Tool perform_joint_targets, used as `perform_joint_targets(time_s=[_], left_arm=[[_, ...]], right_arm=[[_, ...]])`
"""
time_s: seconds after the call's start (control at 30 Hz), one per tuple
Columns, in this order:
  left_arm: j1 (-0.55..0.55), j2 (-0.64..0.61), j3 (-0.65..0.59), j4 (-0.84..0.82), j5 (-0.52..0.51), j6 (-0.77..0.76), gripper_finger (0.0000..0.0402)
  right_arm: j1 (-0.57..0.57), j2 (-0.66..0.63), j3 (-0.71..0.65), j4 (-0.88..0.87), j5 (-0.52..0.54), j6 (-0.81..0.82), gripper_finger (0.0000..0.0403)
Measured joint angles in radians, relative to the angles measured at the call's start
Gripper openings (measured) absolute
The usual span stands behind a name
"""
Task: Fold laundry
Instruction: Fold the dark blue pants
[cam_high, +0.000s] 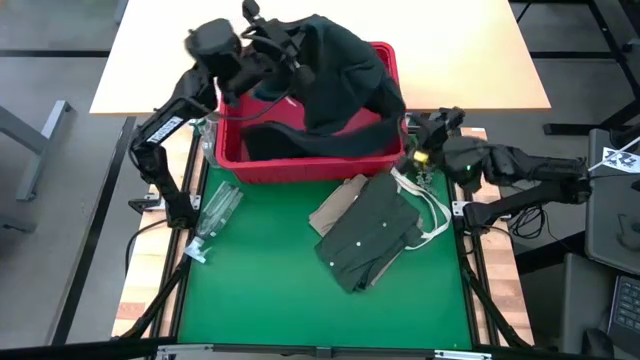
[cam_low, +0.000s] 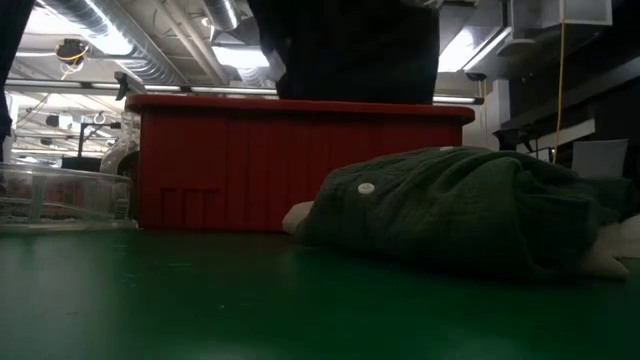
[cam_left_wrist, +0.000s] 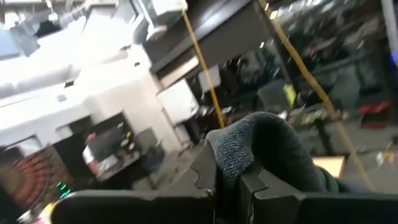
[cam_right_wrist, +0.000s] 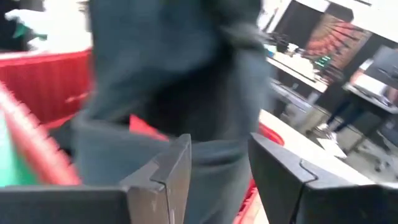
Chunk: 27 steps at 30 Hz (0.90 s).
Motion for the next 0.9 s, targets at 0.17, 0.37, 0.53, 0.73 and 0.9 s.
perform_joint_targets(time_s=[0.17,0.37,0.53,0.73,0.9], left_arm=[[-0.066,-0.03,-0.002,0.053,0.008,0.019,0.0006],[-0.103,-0.044,-0.002,0.059,0.01,0.019,0.0007],[-0.113,-0.043,-0.002,0.025,0.01,0.018,0.0007],[-0.099,-0.043,-0.001,-0.068,-0.025,0.015,0.0007],[-0.098,-0.043,-0.001,-0.084,-0.027,0.011,0.0007]], right_arm=[[-0.11,0.0,0.0,0.064,-0.067,-0.001,0.016],[-0.223,0.003,0.0,0.086,-0.331,0.041,0.016],[-0.264,0.014,0.0,0.087,-0.465,0.043,0.016],[-0.261,0.015,0.0,0.094,-0.881,0.067,0.016],[-0.261,0.036,-0.004,0.098,-0.967,0.184,0.016]])
